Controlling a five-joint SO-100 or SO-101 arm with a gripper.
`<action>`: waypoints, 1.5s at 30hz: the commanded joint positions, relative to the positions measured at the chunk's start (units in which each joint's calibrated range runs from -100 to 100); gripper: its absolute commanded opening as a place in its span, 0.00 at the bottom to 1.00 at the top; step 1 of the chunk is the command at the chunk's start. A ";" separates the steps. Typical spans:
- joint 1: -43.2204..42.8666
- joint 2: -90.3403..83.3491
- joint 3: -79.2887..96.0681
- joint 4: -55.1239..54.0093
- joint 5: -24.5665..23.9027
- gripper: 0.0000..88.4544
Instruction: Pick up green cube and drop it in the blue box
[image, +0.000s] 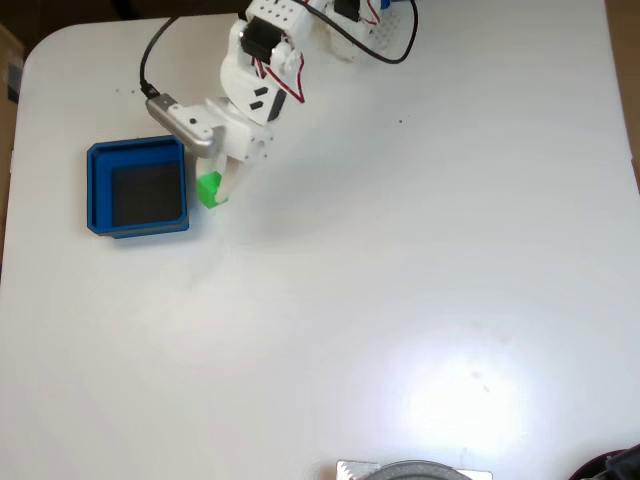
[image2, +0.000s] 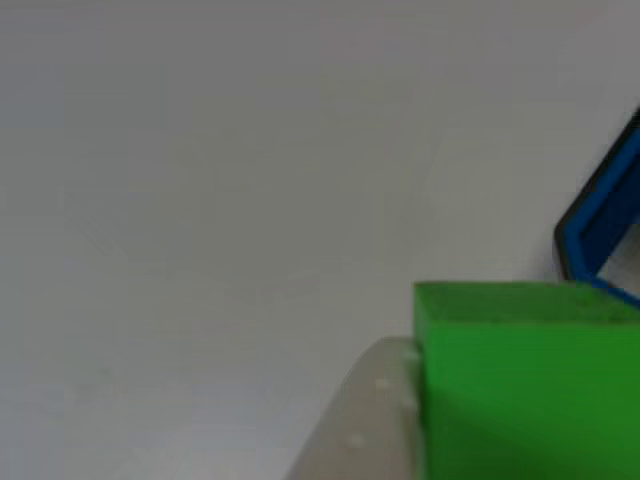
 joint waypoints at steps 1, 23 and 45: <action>3.59 -3.35 -3.87 -2.33 0.15 0.02; 12.45 10.03 -3.87 -14.73 7.72 0.02; 16.04 18.64 -3.24 -27.45 8.16 0.02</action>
